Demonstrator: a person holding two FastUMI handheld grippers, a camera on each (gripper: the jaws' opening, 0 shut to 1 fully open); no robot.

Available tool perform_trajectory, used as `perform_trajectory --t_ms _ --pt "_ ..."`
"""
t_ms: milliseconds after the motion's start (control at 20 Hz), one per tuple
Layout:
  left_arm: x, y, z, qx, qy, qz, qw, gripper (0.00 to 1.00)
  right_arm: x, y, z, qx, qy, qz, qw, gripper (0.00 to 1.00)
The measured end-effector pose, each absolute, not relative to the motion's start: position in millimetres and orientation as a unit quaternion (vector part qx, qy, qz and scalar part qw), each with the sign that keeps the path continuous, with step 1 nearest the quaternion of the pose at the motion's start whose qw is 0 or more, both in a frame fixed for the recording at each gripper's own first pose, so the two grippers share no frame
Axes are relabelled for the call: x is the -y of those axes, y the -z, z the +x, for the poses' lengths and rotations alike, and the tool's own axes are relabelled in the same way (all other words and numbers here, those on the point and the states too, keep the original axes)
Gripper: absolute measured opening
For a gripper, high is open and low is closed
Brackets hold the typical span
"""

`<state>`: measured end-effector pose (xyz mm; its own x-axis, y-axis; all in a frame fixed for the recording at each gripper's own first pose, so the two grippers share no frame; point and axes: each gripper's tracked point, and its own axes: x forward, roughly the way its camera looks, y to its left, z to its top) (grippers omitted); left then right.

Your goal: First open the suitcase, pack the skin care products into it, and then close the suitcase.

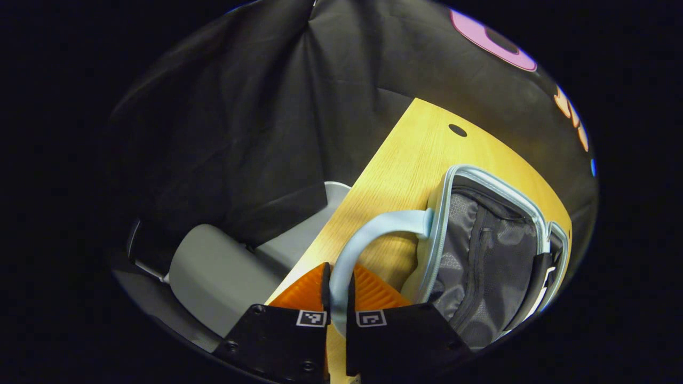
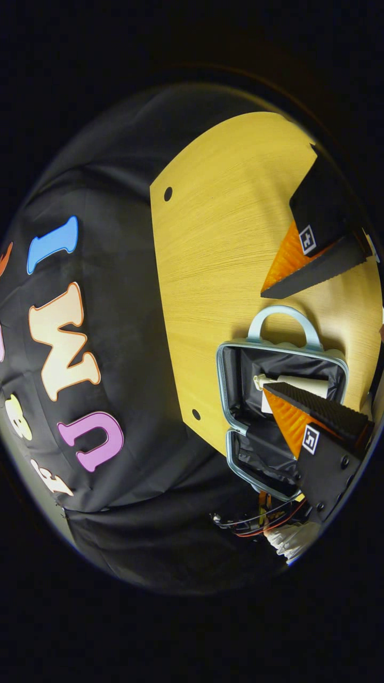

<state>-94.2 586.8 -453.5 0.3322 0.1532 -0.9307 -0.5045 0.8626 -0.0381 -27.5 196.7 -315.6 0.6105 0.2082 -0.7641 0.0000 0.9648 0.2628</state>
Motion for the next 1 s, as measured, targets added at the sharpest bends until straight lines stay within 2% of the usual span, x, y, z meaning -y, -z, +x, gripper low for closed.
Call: perform_trajectory --t_ms 250,550,650,700,1000 --pt "-578.0 379.2 -79.8 -0.486 -0.197 -0.146 0.839 0.02 -197.2 306.7 -21.0 -0.421 -0.078 0.131 0.894 0.99" --pt "-554.4 248.4 -61.7 -0.391 -0.157 -0.172 0.89 0.01 -189.0 301.4 -15.9 -0.414 -0.106 0.157 0.89 0.99" --pt "-529.3 229.2 -55.4 -0.375 -0.145 -0.176 0.899 0.01 -177.3 299.3 -18.4 -0.414 -0.112 0.162 0.889 0.96" --pt "-518.6 222.1 -51.9 -0.368 -0.139 -0.171 0.903 0.01 -171.6 297.4 -18.1 -0.412 -0.114 0.163 0.889 0.99" --pt "-439.9 174.2 -30.2 -0.342 -0.095 -0.144 0.924 0.0 -119.9 289.6 -20.6 -0.406 -0.104 0.172 0.892 0.99"
